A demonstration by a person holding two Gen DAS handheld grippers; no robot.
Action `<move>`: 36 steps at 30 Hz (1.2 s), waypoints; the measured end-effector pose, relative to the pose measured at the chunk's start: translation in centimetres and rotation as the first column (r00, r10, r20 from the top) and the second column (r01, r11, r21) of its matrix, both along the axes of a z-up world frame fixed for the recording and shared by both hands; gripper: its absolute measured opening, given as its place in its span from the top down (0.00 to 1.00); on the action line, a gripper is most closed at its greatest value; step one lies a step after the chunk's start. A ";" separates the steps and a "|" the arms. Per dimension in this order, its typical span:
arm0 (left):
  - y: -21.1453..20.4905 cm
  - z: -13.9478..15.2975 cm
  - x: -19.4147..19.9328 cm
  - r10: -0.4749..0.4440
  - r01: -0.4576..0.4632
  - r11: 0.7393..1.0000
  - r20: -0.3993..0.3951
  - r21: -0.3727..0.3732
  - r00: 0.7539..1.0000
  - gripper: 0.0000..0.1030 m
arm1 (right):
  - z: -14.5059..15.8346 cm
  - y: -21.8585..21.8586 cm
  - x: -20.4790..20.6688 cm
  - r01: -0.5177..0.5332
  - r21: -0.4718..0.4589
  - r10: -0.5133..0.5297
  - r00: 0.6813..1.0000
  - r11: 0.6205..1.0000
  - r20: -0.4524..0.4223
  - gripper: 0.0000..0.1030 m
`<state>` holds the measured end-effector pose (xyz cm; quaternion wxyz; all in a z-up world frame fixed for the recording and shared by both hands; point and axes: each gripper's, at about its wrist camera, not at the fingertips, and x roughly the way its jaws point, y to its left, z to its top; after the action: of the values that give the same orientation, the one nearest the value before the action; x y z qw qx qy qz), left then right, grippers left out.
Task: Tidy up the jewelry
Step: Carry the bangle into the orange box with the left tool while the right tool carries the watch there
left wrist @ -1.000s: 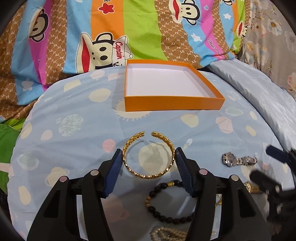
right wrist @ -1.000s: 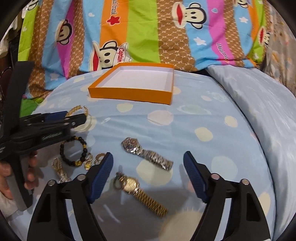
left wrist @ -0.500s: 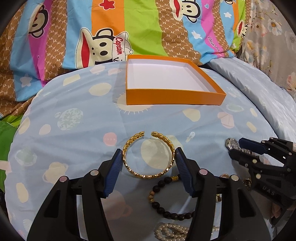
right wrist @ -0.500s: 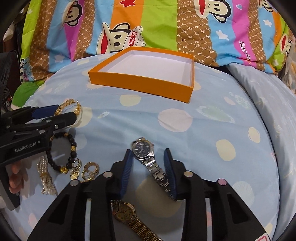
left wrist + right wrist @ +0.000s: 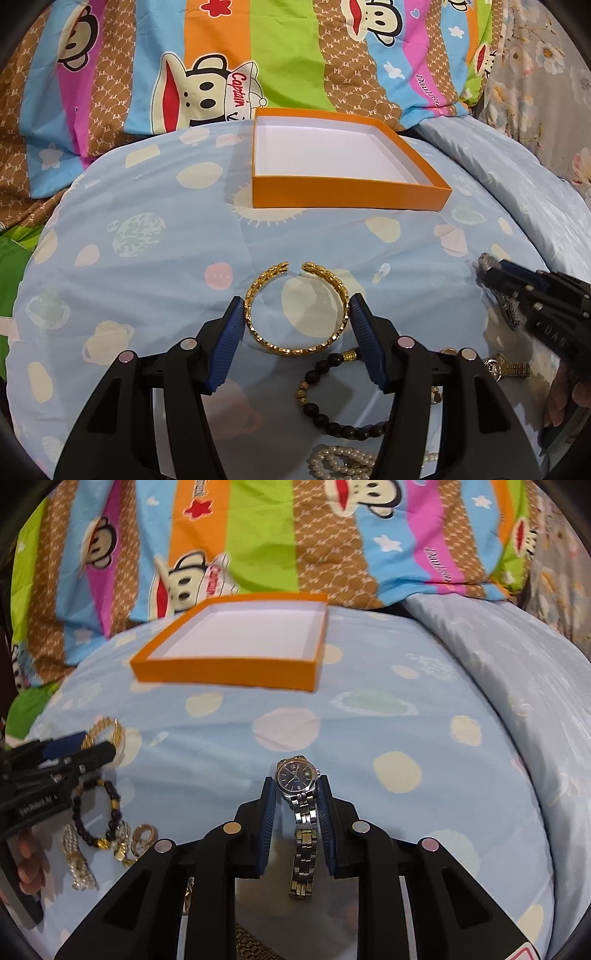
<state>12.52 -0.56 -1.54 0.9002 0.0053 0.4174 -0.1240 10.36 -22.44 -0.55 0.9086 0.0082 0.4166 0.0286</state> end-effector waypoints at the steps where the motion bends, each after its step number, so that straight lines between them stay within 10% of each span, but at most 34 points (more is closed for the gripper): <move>1: 0.0 0.2 -0.1 0.000 0.000 1.000 0.008 0.000 1.000 0.45 | 0.6 -0.1 -0.2 0.006 0.007 -0.006 1.000 1.000 0.018 0.80; 20: -1.6 8.8 4.4 -0.023 0.022 1.000 0.189 0.006 0.982 0.45 | 8.4 0.6 5.6 -0.036 0.070 0.021 0.979 0.997 0.201 0.80; 36: -4.2 5.4 18.0 -0.009 0.007 1.000 0.070 0.019 0.997 0.45 | 4.9 0.4 20.0 -0.043 0.087 0.038 0.998 0.995 0.057 0.80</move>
<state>30.55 -4.71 3.86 0.9138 0.0199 0.3865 -0.1233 30.36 -22.05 4.38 0.9177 0.0390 0.3898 0.0657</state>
